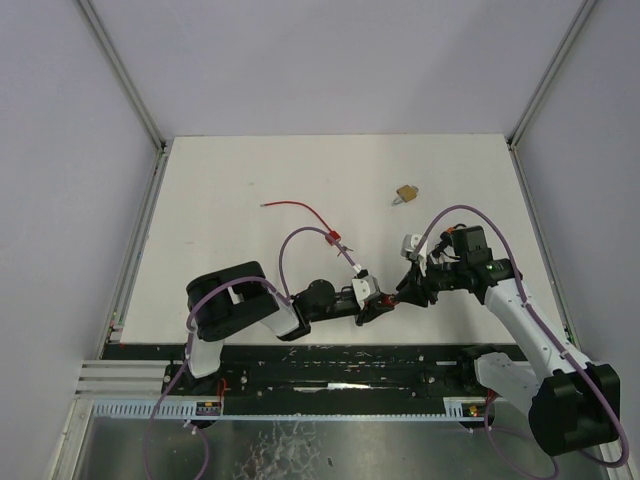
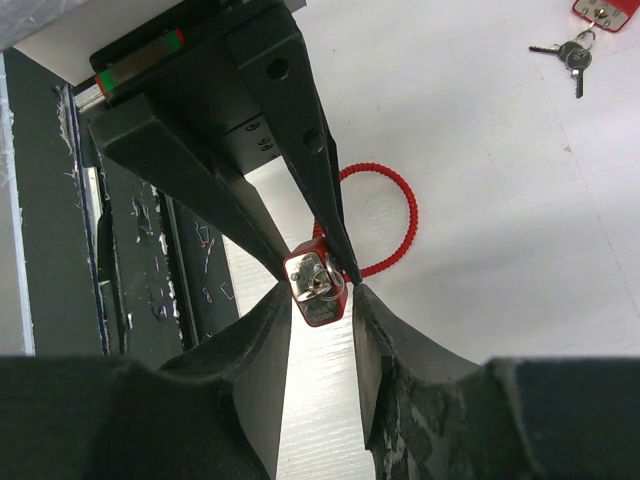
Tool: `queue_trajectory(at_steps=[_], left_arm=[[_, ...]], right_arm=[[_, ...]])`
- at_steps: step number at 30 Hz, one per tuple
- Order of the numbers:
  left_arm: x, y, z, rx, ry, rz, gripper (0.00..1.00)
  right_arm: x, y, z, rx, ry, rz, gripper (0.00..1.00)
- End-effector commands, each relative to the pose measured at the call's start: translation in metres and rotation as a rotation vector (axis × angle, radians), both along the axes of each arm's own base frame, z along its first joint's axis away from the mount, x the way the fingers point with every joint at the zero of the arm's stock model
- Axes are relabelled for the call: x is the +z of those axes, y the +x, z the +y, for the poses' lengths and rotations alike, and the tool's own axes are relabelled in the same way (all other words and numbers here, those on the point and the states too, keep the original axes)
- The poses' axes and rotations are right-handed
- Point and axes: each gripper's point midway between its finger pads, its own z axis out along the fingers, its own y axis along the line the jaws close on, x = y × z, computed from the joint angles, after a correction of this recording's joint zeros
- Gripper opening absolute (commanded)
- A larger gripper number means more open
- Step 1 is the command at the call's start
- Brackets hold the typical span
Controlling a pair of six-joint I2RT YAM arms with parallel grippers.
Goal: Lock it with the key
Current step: Lock the lock.
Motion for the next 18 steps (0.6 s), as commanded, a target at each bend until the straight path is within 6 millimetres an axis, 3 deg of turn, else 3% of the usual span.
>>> queue_trajectory(at_steps=[1, 18], left_arm=[[-0.0019, 0.0017, -0.0032, 0.012, -0.006, 0.010, 0.00], [-0.0055, 0.0012, -0.0017, 0.012, 0.001, 0.010, 0.00]], right_arm=[[0.0038, 0.0027, 0.0031, 0.003, 0.006, -0.020, 0.37], [0.0084, 0.0056, 0.0020, -0.007, 0.002, -0.048, 0.41]])
